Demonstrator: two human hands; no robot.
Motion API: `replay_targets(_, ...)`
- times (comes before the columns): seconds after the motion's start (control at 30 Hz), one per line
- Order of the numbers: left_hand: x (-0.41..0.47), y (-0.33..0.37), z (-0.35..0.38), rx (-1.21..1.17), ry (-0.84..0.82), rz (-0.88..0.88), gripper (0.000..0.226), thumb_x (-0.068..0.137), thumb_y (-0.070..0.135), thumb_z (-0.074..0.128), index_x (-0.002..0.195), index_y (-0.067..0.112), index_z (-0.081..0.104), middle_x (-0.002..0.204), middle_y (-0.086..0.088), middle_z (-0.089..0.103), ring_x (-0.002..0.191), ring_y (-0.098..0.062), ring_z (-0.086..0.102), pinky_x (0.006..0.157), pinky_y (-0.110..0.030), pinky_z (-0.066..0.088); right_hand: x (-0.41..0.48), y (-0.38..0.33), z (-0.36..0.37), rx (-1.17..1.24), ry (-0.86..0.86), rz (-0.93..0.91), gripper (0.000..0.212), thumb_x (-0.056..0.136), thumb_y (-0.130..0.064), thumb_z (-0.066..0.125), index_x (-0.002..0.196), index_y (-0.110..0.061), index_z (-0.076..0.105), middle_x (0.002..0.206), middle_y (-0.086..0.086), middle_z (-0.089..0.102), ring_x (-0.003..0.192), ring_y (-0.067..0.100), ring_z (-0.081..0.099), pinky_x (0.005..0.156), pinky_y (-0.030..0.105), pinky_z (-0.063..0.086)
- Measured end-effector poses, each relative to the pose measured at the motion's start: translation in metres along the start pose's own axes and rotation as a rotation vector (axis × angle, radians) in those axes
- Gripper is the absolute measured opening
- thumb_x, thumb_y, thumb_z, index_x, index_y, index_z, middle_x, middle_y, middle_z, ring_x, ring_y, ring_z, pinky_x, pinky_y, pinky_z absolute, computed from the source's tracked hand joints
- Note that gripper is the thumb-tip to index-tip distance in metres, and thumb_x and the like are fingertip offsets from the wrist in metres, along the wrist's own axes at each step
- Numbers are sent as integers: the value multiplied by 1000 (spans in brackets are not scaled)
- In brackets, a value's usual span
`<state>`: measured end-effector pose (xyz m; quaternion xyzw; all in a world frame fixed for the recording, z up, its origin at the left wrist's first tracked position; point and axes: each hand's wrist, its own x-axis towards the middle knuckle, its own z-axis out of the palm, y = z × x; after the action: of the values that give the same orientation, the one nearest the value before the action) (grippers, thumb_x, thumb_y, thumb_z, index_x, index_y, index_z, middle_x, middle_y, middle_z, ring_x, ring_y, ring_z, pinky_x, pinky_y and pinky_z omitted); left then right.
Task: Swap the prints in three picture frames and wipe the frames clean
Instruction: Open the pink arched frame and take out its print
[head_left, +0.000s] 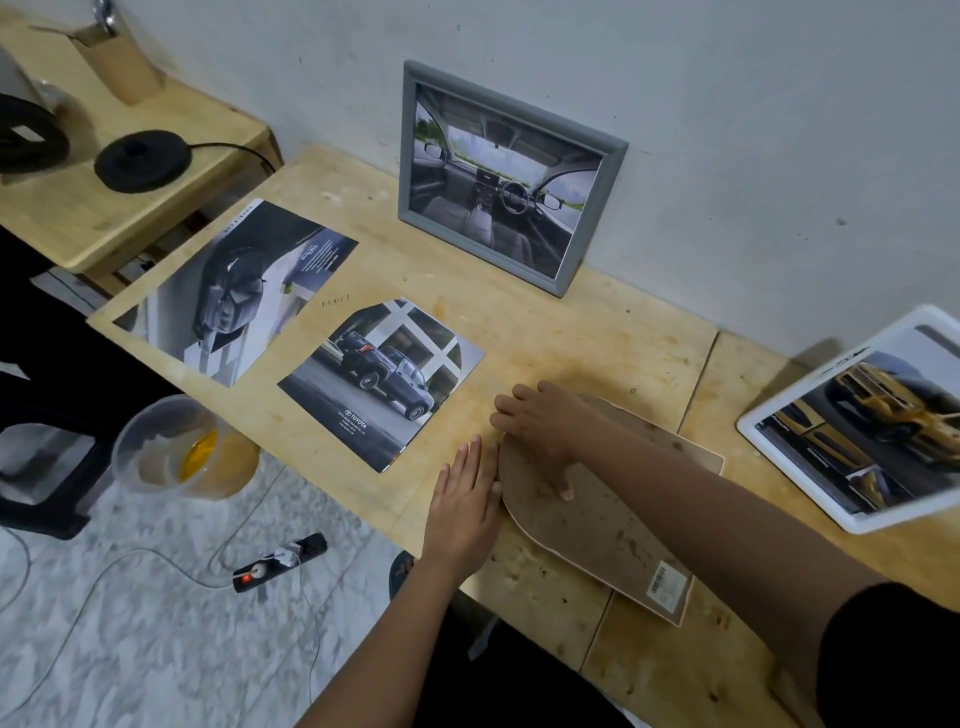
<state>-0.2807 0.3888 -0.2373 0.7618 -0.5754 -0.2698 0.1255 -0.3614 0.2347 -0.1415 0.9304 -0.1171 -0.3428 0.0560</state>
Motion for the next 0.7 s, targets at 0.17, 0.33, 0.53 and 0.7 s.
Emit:
replay_targets(0.17, -1, 1, 0, 11, 8, -1, 75, 79, 52, -14, 149, 27, -2, 158, 7, -6, 137, -3, -20, 114, -26, -10, -3, 0, 0, 30, -14, -9, 111, 43, -52, 88, 130, -18, 28, 131, 2, 35, 112, 21, 40, 79, 33, 40)
replay_targets(0.33, 0, 1, -1, -8, 14, 0, 71, 84, 51, -8, 150, 28, 5, 159, 5, -3, 141, -5, -14, 113, -26, -9, -6, 1, 2, 59, -18, 1, 106, 45, -48, 88, 129, -21, 29, 130, 2, 34, 112, 21, 40, 71, 32, 39)
replay_targets(0.53, 2, 1, -2, -25, 1, -11, 48, 103, 30, 22, 150, 27, 11, 159, 5, -3, 146, -12, -9, 116, -30, -6, -13, 1, 8, 48, 64, 24, 105, 48, -53, 85, 130, -22, 29, 134, 2, 32, 116, 23, 36, 84, 34, 37)
replay_targets(0.7, 3, 0, -2, -55, 9, -9, 48, 102, 30, 24, 149, 28, 13, 159, 6, -3, 145, -11, -9, 116, -30, -6, -13, -2, 10, 8, 104, 37, 105, 46, -50, 87, 130, -20, 30, 137, 0, 34, 129, 24, 29, 93, 36, 35)
